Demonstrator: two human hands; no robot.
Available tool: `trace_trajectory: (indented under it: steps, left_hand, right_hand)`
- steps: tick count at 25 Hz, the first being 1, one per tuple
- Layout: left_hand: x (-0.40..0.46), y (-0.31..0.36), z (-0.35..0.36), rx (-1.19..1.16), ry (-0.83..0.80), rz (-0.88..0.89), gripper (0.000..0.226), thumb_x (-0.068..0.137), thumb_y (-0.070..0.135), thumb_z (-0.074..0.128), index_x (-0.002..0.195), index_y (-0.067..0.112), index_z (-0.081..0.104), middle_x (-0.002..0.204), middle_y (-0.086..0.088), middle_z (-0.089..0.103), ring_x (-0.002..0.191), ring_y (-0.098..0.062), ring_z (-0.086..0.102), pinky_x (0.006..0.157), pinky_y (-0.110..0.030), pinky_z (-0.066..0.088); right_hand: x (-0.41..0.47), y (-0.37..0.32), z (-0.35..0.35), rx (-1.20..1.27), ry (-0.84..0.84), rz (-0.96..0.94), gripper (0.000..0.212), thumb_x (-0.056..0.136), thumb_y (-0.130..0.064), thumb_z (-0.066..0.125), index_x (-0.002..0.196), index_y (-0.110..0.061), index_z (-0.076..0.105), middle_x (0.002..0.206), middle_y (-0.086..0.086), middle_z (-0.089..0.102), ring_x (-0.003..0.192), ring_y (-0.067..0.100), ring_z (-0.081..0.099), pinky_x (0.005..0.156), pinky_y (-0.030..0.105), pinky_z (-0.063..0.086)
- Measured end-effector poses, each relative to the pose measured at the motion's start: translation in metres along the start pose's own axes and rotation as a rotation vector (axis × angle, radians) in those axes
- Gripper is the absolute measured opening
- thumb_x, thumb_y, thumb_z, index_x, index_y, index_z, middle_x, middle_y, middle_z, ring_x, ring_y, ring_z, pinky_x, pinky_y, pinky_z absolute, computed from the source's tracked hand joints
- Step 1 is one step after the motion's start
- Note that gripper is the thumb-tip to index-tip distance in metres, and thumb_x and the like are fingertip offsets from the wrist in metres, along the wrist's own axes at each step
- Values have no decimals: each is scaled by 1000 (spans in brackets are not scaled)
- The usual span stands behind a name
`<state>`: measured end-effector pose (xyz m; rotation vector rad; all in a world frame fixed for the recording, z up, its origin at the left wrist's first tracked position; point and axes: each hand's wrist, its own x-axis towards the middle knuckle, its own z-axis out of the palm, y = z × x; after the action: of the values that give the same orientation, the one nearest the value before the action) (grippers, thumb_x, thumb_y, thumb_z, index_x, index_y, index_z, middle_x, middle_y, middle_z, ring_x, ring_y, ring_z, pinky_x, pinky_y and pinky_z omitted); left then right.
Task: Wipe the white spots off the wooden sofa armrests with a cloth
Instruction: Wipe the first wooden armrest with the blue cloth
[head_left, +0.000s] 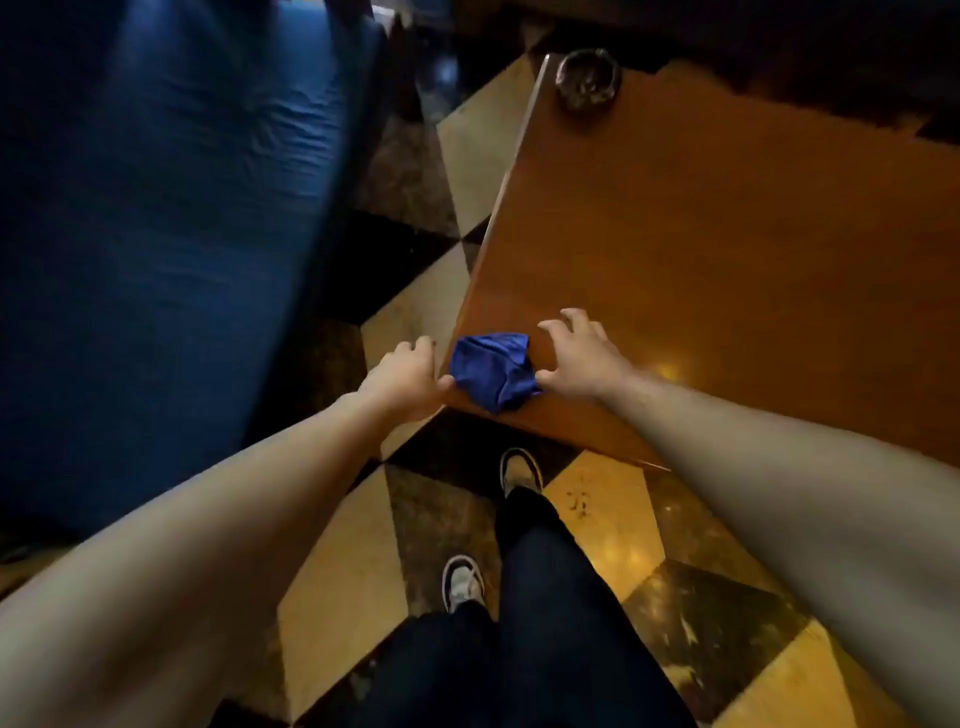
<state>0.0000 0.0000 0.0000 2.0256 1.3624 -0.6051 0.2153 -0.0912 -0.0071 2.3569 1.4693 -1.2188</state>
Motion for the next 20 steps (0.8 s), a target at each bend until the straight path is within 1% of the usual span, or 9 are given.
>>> trace_trajectory:
  steps: [3,5,8,11,14,16,18,19,20]
  left_hand:
    - [31,-17,41,-132,-27,-39,51,92,36,63,132,6,51,127,-20,63,115,-37,61,92,-41,52]
    - [46,-22,69,-190,-28,-31,44,90,29,64,126,6,54,123,-20,65,113,-37,62,89,-40,50]
    - [68,-15,107,-336,-25,-72,60,89,26,67,141,5,45,136,-18,61,124,-35,59,99,-42,49]
    - [81,1,137,-573,99,-255,69,86,27,73,146,10,43,132,-14,64,121,-31,61,102,-43,50]
    - [84,16,145,-894,207,-533,68,79,24,80,137,17,46,121,-9,68,114,-26,64,99,-39,51]
    - [88,18,147,-1069,209,-692,57,76,20,83,124,19,53,111,-6,71,107,-23,67,90,-32,54]
    - [92,12,143,-1091,152,-681,28,73,19,84,93,21,64,93,2,72,96,-21,70,64,-23,51]
    - [91,4,140,-1091,135,-658,19,72,19,82,79,23,65,83,6,70,90,-19,70,55,-20,45]
    - [89,-6,136,-1101,129,-644,17,70,18,80,74,23,65,78,6,69,86,-19,70,52,-20,41]
  right_hand:
    - [47,8,35,-26,-13,-26,69,89,-34,69,150,-19,39,148,13,35,137,37,40,111,47,43]
    - [71,4,62,-45,5,-47,73,90,-38,70,152,-19,35,144,13,38,131,38,45,108,47,45]
    - [98,1,96,-90,104,-69,91,87,-50,73,158,-24,22,152,9,32,129,33,46,102,46,49]
    - [109,4,119,-218,138,-86,99,82,-58,75,157,-20,23,150,10,34,125,32,47,100,45,51]
    - [110,1,123,-145,137,-67,87,80,-47,82,147,-15,35,136,11,40,115,32,56,96,45,55]
    - [109,-3,122,19,78,-38,69,83,-34,80,139,-18,43,131,7,46,111,30,61,95,46,56]
    - [106,-9,120,115,33,-21,53,87,-28,75,132,-21,48,126,3,52,109,25,61,95,46,55]
    - [103,-13,119,126,25,-34,49,87,-27,73,130,-22,50,124,1,54,108,22,60,95,45,55]
    - [100,-21,117,123,16,-58,46,87,-28,72,128,-22,51,122,0,55,107,20,59,95,44,54]
